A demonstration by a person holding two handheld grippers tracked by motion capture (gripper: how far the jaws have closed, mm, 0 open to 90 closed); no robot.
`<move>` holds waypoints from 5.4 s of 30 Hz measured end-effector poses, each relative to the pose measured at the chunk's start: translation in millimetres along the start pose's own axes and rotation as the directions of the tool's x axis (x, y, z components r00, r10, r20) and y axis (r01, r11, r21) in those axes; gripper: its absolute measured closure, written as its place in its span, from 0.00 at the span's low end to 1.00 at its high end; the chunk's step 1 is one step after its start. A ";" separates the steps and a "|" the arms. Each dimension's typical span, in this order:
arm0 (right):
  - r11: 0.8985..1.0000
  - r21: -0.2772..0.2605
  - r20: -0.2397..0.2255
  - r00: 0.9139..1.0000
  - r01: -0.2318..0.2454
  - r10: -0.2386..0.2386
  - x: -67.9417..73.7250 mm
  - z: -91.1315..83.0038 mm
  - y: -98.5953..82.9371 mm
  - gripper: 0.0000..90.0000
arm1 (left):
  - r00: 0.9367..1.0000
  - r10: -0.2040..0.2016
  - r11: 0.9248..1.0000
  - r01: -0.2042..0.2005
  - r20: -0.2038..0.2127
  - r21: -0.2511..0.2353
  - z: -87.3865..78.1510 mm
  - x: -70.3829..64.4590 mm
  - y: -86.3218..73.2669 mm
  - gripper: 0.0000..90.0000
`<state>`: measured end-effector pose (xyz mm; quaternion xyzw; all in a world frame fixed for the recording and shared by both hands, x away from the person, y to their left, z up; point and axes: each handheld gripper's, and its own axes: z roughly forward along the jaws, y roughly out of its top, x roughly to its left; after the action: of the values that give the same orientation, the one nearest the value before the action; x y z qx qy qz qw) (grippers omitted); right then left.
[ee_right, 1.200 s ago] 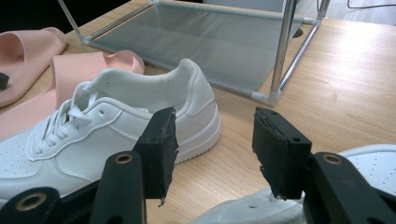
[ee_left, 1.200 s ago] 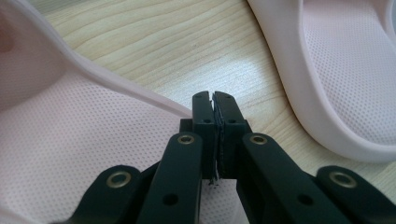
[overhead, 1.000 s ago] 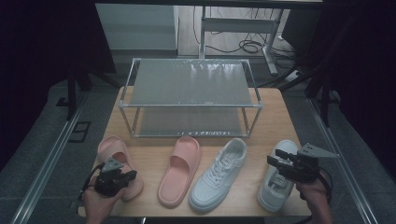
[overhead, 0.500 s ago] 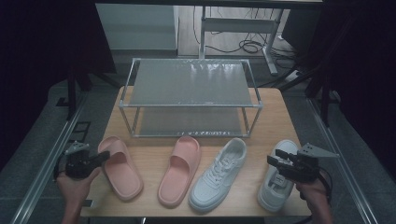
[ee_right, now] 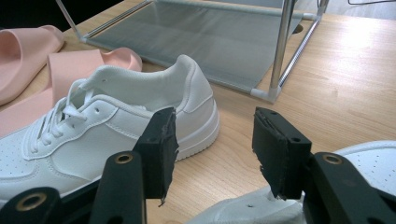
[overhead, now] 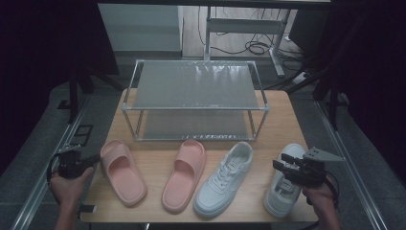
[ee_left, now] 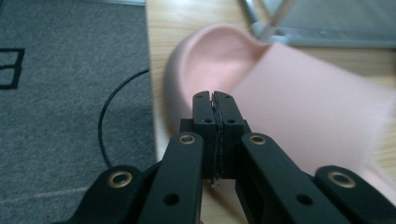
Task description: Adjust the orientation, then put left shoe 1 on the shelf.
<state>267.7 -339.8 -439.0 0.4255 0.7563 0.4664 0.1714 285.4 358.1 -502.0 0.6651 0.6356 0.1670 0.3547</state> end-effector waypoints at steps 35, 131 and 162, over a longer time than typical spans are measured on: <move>1.000 0.006 0.002 1.000 -0.003 0.003 -1.5 1.8 -1.2 0.56 | 0.991 0.100 0.992 -0.106 0.093 0.064 34.4 -27.1 6.6 1.00; 1.000 0.001 0.002 1.000 0.005 -0.005 3.0 1.8 -1.5 0.56 | 0.918 0.318 0.944 -0.330 0.236 0.014 1.3 -155.9 -47.8 0.73; 1.000 0.000 0.006 1.000 0.006 -0.006 1.7 -0.1 -1.2 0.56 | 0.920 0.358 0.933 -0.360 0.159 -0.012 14.1 -159.4 -31.7 0.94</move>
<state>266.0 -338.8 -439.7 0.4246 0.7570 0.4647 0.1751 250.1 198.9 -497.0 0.7845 0.4741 0.1700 0.3618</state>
